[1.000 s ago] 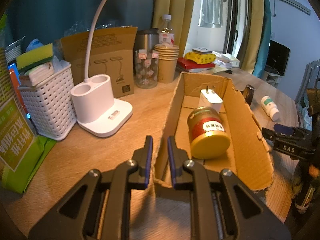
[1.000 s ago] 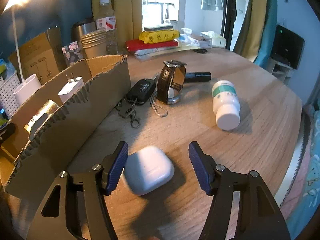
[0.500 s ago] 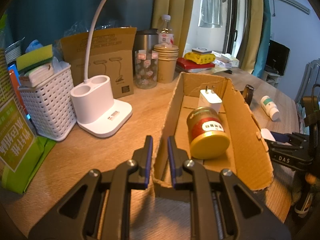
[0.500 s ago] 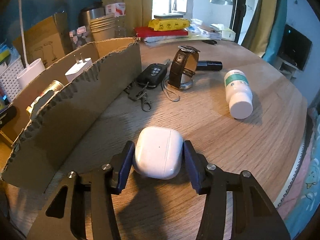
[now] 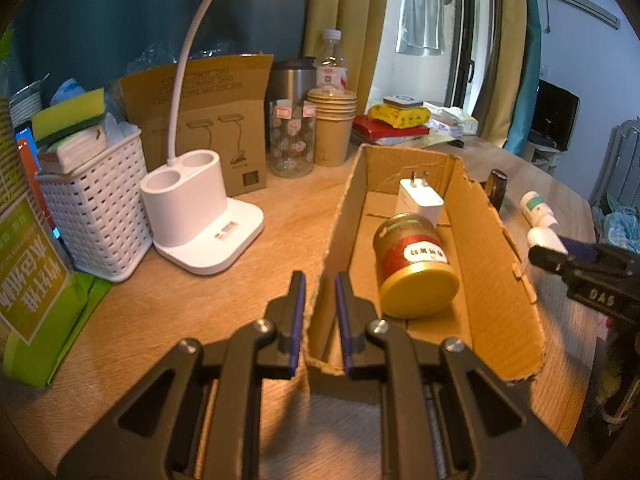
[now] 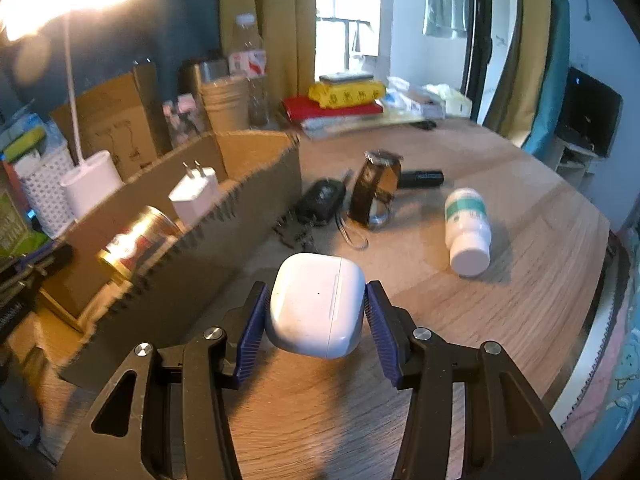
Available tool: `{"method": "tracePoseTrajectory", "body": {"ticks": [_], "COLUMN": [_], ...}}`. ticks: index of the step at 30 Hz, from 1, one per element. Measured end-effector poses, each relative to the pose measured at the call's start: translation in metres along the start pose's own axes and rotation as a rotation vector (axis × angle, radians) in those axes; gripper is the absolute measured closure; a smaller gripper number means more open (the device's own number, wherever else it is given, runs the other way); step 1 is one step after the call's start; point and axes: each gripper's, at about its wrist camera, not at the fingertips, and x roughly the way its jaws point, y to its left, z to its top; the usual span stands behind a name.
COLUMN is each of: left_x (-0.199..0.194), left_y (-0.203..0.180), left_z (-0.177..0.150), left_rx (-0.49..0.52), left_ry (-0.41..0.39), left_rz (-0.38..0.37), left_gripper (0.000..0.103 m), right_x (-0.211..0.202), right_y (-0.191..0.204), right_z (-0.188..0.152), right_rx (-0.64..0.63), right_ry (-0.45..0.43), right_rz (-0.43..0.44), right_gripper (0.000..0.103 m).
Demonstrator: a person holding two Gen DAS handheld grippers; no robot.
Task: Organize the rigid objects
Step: 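Lift the earbuds case with the right gripper and carry it over the box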
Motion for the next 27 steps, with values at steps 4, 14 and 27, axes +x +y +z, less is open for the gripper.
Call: {"method": "tracePoseTrajectory", "body": {"ticks": [4,14,27], "left_x": [0.000,0.000,0.000], "left_y": [0.000,0.000,0.000], "left_z": [0.000,0.000,0.000], "left_rx": [0.000,0.000,-0.005], "left_ry": [0.001,0.001,0.004], "left_rz": [0.000,0.000,-0.003], "left_gripper": [0.088,0.088,0.088], "right_x": [-0.013,-0.037,-0.042], "right_y": [0.007,0.032,0.089], "right_z": [0.008,0.024,0.027], "right_rx": [-0.014,-0.052,-0.138], "right_ry": [-0.033,-0.101,-0.108], "right_rz": [0.014,0.078,0.222], "right_gripper": [0.051,0.051,0.051]}}
